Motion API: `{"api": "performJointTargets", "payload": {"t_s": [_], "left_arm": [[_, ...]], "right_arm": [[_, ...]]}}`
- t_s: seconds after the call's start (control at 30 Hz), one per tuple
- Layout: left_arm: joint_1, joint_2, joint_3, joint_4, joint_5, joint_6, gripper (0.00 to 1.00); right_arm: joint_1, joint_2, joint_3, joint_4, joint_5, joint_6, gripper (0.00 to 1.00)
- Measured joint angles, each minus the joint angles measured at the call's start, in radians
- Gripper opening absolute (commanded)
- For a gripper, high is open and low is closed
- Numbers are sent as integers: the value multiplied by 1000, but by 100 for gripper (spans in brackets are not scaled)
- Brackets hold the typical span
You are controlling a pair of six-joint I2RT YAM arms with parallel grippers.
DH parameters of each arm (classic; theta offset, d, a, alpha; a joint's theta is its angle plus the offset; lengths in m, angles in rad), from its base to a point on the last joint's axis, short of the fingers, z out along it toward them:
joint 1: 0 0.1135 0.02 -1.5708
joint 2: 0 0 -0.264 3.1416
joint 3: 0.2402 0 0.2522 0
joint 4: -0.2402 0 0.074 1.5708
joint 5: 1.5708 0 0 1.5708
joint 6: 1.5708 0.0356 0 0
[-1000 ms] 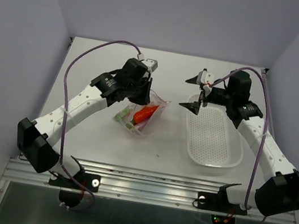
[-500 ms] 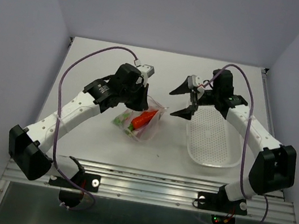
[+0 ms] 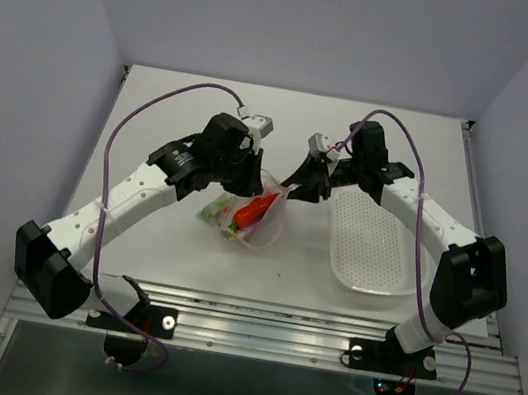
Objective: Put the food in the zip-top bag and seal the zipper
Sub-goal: Zip the zipper food storage bag at the center of the board.
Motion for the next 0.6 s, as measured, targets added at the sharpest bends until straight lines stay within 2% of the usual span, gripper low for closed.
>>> {"api": "performJointTargets", "payload": {"t_s": [0.2,0.33,0.43,0.53,0.57,0.6], "left_arm": [[0,-14,-16,3,0,0,0],[0,-21,-26,5,-4,-2,0],[0,-21,-26,8,-11,-8,1],[1,-21,-26,8,-18,-9,9],[1,-21,-26,8,-19,-9,18],[1,-21,-26,8,-19,-9,21]], "right_arm": [[0,14,0,-1,0,4,20],[0,14,0,-2,-4,-5,1],[0,14,0,1,-6,-3,1],[0,14,6,3,23,33,1],[0,14,12,2,43,45,1],[0,14,19,3,66,57,1]]}}
